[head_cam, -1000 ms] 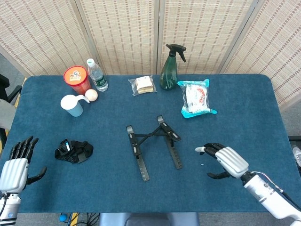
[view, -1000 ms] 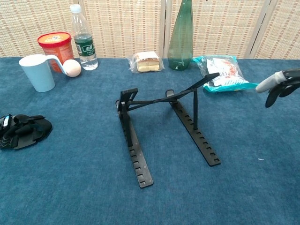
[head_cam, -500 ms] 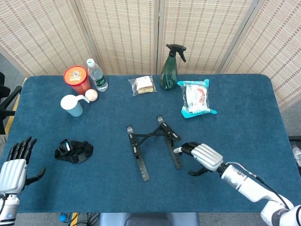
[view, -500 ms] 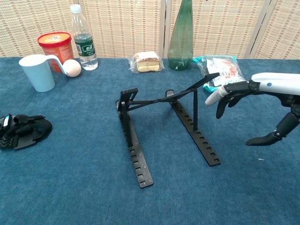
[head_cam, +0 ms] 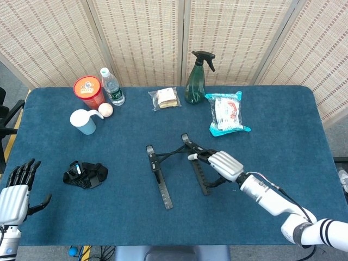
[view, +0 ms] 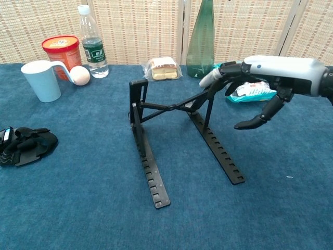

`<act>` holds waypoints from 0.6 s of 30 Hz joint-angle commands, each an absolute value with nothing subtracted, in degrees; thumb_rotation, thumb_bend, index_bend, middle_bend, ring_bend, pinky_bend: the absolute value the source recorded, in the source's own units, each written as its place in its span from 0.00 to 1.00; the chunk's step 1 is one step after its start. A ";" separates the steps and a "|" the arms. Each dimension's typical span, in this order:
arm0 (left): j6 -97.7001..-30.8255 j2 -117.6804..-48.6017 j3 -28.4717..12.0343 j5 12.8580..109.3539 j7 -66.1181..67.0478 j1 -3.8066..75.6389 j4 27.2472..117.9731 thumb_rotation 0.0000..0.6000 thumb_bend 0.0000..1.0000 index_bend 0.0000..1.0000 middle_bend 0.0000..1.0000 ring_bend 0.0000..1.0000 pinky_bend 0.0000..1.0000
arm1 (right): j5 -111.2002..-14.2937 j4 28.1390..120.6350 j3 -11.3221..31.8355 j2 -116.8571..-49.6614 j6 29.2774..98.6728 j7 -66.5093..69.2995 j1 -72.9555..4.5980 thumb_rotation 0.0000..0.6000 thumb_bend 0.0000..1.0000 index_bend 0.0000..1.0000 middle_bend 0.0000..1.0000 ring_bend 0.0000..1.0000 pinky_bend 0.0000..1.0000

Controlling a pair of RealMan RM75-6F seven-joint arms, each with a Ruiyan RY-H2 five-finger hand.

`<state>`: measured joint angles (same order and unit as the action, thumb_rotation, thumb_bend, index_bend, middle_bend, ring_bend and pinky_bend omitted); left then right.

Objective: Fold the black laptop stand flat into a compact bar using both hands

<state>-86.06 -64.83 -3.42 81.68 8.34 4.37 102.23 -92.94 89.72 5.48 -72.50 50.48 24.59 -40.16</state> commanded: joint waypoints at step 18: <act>-86.96 -63.73 -3.33 81.88 7.42 3.48 102.38 1.00 0.23 0.04 0.00 0.00 0.00 | -83.48 82.32 11.27 -77.83 44.54 25.91 -48.19 1.00 0.13 0.10 0.21 0.06 0.15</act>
